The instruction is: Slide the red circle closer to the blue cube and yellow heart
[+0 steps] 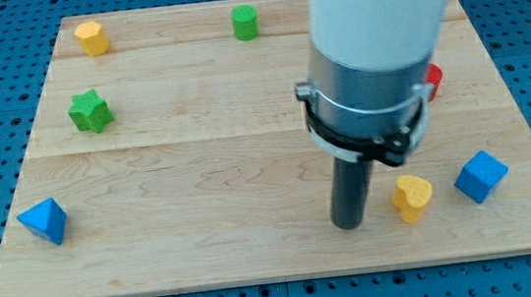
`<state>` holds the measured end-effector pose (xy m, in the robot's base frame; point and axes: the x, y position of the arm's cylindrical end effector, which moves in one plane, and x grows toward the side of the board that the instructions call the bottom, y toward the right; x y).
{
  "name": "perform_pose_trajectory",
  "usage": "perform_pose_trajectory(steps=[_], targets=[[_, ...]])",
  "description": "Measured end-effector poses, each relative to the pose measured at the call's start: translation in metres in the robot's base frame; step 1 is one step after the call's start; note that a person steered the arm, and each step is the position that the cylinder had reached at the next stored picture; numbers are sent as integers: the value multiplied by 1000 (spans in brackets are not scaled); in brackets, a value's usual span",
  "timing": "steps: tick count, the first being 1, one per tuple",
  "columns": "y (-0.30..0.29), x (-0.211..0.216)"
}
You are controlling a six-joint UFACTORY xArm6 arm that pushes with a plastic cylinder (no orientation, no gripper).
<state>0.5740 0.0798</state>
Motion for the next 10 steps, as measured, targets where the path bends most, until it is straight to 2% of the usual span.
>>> perform_pose_trajectory(steps=[2,3,4,5,6,7,8,9,10], targets=[[75,-18],[68,-18],[27,-47],[25,-97],[4,-167],[23,-223],[66,-226],[96,-172],[110,-152]])
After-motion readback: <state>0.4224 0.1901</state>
